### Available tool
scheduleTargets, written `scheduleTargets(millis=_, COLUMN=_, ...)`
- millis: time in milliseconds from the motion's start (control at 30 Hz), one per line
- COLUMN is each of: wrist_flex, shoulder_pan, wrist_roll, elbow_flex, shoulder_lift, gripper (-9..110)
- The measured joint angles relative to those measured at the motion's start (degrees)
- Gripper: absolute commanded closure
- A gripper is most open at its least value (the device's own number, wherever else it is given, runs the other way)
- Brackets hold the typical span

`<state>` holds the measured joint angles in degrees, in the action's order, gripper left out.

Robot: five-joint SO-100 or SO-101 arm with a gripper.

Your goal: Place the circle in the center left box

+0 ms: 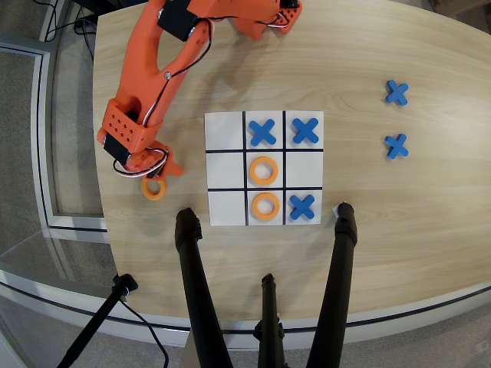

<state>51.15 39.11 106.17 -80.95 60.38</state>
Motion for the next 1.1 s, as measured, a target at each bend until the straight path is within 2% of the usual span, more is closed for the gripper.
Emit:
scheduleTargets(millis=767, wrist_flex=3.52, shoulder_pan=0.88, wrist_roll=-1.32, elbow_flex=-3.16, shoulder_lift=0.88, gripper=102)
scheduleTargets(millis=1100, wrist_flex=6.33, shoulder_pan=0.97, wrist_roll=-4.66, elbow_flex=-2.55, shoulder_lift=1.05, gripper=102)
